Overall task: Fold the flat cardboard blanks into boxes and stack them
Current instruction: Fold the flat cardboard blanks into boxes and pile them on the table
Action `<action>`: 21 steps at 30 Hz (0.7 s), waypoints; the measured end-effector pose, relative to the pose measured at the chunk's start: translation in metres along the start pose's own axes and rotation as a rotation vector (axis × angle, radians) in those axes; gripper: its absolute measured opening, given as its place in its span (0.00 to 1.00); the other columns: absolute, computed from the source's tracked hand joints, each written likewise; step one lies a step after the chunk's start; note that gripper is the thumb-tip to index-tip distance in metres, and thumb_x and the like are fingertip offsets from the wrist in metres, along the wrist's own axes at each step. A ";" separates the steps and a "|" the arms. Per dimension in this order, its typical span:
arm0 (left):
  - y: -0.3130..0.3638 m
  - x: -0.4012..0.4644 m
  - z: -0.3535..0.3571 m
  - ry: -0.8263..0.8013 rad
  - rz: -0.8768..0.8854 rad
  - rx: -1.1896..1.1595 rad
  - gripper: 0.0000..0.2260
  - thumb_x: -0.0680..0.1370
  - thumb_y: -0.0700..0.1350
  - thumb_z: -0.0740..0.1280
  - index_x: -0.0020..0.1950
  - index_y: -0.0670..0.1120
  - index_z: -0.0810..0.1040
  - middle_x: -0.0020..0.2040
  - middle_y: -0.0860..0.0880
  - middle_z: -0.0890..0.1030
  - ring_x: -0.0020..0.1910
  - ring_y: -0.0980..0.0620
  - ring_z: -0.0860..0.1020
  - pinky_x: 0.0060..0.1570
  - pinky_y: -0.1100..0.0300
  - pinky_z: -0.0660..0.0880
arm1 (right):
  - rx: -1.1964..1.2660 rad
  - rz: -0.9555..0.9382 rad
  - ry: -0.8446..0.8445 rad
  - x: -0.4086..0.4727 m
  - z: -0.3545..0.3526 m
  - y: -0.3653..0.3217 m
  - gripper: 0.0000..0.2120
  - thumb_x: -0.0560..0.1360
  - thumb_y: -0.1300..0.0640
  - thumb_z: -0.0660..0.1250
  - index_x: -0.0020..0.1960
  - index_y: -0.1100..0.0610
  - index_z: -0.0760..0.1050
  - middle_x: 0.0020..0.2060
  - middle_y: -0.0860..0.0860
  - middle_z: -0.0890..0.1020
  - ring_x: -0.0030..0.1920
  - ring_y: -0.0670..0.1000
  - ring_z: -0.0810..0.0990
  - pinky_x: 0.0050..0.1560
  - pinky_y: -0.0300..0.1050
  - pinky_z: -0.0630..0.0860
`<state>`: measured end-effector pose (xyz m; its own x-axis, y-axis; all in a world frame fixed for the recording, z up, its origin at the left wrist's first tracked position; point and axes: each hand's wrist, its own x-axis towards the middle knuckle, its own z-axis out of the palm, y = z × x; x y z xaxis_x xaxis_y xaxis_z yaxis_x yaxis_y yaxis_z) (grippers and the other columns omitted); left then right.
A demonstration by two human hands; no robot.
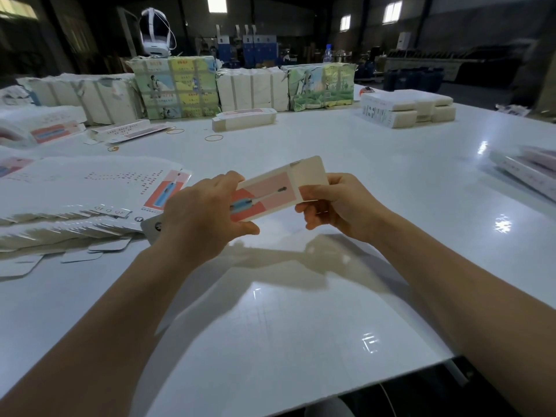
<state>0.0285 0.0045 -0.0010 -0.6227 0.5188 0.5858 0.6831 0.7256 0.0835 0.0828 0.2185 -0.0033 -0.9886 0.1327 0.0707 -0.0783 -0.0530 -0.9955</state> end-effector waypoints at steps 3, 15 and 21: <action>-0.002 0.000 0.003 0.015 -0.032 -0.011 0.31 0.65 0.58 0.76 0.62 0.46 0.73 0.52 0.45 0.81 0.40 0.49 0.72 0.37 0.57 0.67 | 0.075 -0.024 0.036 -0.002 0.005 -0.001 0.06 0.76 0.65 0.63 0.52 0.66 0.76 0.33 0.58 0.81 0.29 0.52 0.79 0.30 0.44 0.78; -0.004 0.001 0.007 -0.040 -0.159 -0.039 0.37 0.65 0.68 0.66 0.68 0.50 0.67 0.55 0.47 0.79 0.41 0.52 0.70 0.36 0.54 0.71 | -0.043 -0.366 0.415 -0.005 0.027 0.016 0.10 0.76 0.66 0.65 0.53 0.60 0.81 0.41 0.49 0.83 0.35 0.45 0.81 0.33 0.39 0.78; 0.003 0.000 0.012 -0.088 -0.124 -0.098 0.37 0.65 0.69 0.64 0.68 0.51 0.68 0.56 0.48 0.79 0.41 0.53 0.72 0.33 0.59 0.70 | -0.154 -0.409 0.397 -0.008 0.031 0.017 0.11 0.77 0.64 0.64 0.56 0.58 0.81 0.47 0.46 0.80 0.38 0.44 0.78 0.35 0.37 0.77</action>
<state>0.0255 0.0118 -0.0103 -0.7327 0.4686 0.4935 0.6301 0.7411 0.2319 0.0850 0.1856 -0.0189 -0.7559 0.4741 0.4515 -0.3941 0.2212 -0.8921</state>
